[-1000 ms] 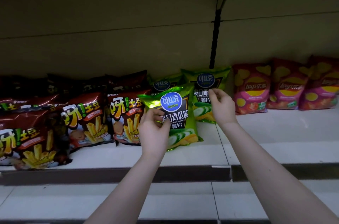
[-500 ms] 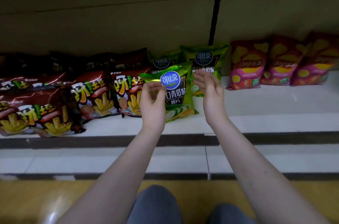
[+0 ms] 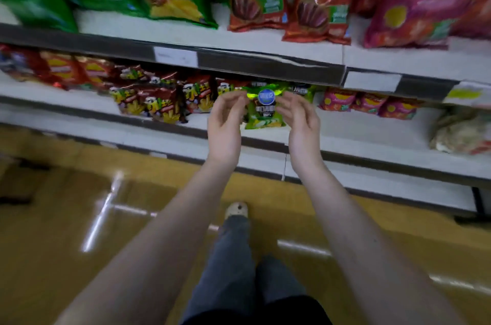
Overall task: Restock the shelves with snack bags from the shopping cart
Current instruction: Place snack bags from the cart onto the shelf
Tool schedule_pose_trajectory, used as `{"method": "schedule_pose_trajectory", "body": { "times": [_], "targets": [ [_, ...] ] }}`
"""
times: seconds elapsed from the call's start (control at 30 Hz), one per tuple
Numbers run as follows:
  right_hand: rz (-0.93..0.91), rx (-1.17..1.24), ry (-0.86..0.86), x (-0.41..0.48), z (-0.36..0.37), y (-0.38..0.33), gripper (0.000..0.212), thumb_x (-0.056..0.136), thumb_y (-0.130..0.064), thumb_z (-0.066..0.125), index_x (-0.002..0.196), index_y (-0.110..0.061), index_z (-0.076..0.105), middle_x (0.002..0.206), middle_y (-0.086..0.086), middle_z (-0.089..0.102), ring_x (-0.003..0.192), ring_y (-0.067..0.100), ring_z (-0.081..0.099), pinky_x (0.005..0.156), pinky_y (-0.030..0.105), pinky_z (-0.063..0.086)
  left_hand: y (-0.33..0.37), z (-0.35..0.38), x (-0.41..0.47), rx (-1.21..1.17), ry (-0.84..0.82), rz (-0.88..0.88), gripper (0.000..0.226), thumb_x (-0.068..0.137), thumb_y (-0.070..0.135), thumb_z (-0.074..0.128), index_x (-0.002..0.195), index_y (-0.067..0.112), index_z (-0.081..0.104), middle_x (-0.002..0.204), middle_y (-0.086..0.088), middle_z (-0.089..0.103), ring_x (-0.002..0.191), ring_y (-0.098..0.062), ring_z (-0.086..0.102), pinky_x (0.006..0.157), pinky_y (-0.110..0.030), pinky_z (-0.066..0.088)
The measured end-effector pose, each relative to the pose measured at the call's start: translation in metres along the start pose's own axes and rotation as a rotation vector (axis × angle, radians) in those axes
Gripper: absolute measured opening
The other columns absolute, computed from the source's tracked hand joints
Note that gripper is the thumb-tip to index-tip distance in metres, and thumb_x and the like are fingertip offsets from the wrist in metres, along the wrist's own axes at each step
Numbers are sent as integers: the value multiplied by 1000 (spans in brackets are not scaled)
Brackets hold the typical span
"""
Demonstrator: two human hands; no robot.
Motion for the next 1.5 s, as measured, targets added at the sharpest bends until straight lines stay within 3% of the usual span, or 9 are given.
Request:
{"method": "schedule_pose_trajectory", "body": {
  "times": [0.13, 0.33, 0.6, 0.7, 0.9, 1.13, 1.3, 1.4, 1.5],
  "targets": [
    [-9, -23, -105, -33, 44, -57, 25, 102, -21, 37, 113, -12, 58, 114, 10, 64, 104, 17, 62, 90, 20, 48, 64, -44, -28, -46, 97, 48, 11, 98, 14, 50, 97, 17, 61, 104, -12, 65, 99, -27, 62, 76, -18, 49],
    [-44, -87, -303, -81, 144, -90, 27, 103, -22, 34, 117, -15, 57, 116, 4, 64, 106, 13, 61, 86, 14, 47, 117, -138, -48, -73, 254, 107, 13, 99, 15, 49, 100, 20, 62, 107, -7, 66, 97, -15, 63, 75, -20, 50],
    [-73, -108, -507, -149, 311, -87, 31, 103, -29, 33, 122, -19, 55, 118, -4, 63, 108, 5, 59, 83, 9, 46, 160, -317, -52, -70, 466, 131, 18, 99, 14, 45, 101, 19, 62, 100, -2, 68, 94, -20, 63, 75, -22, 48],
    [-67, -102, -637, -204, 425, -78, 33, 103, -29, 34, 124, -14, 55, 117, -4, 64, 106, 5, 60, 85, 14, 47, 187, -437, -68, -66, 573, 191, 17, 99, 15, 46, 102, 18, 62, 97, 2, 67, 87, -14, 61, 73, -23, 46],
    [-65, -47, -807, -288, 584, -67, 28, 103, -24, 34, 119, -14, 55, 117, 4, 64, 106, 11, 62, 89, 18, 48, 213, -595, -82, -14, 668, 212, 16, 99, 18, 47, 100, 27, 59, 99, 3, 66, 89, -12, 61, 73, -19, 43],
    [-95, -82, -945, -328, 714, -45, 27, 103, -26, 34, 119, -17, 55, 117, 1, 63, 108, 11, 61, 93, 23, 47, 231, -724, -76, -16, 837, 228, 15, 99, 12, 46, 102, 18, 60, 98, -2, 65, 94, -16, 61, 83, -29, 52],
    [-52, -84, -986, -326, 817, -14, 21, 101, -24, 39, 112, -22, 57, 112, 1, 65, 103, 12, 62, 85, 21, 50, 224, -815, -42, -14, 954, 180, 15, 99, 11, 46, 103, 12, 60, 103, -12, 66, 93, -20, 63, 74, -24, 50],
    [-8, -63, -1010, -317, 880, 3, 17, 100, -20, 43, 107, -21, 58, 110, 3, 66, 99, 13, 63, 77, 16, 51, 222, -864, -12, -16, 996, 130, 15, 99, 11, 45, 106, 8, 58, 95, -6, 66, 80, -12, 63, 66, -18, 51],
    [23, -55, -1026, -307, 937, 10, 16, 99, -20, 43, 101, -28, 57, 108, 1, 66, 97, 9, 63, 75, 15, 51, 229, -905, 20, -2, 1022, 90, 17, 100, 13, 44, 108, 7, 57, 95, -5, 67, 78, -9, 64, 69, -21, 52]
  ]
}}
Point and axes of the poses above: each hand's wrist, its own x-axis towards the middle knuckle, its own z-axis out of the palm, y = z × x, the point moved 10 cm from there along x, towards the middle knuckle
